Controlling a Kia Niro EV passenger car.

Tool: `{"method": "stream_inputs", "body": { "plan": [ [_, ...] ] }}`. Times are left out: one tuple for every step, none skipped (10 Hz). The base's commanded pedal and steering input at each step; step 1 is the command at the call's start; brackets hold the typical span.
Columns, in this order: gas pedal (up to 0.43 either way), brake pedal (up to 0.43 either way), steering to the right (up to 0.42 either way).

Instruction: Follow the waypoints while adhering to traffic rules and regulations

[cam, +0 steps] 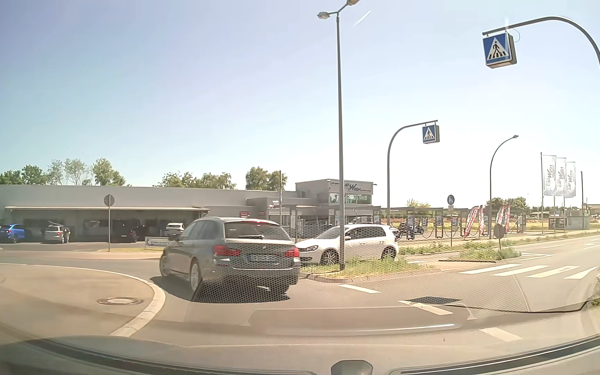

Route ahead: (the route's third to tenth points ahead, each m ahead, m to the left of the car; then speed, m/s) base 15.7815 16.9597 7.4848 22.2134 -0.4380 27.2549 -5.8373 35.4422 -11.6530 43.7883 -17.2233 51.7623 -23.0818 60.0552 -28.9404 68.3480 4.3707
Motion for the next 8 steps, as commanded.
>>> {"method": "stream_inputs", "body": {
  "plan": [
    [0.059, 0.03, 0.061],
    [0.047, 0.03, 0.005],
    [0.039, 0.03, -0.04],
    [0.039, 0.03, -0.071],
    [0.039, 0.03, -0.107],
    [0.02, 0.03, -0.14],
    [0.02, 0.03, -0.162],
    [0.02, 0.03, -0.189]
  ]
}}
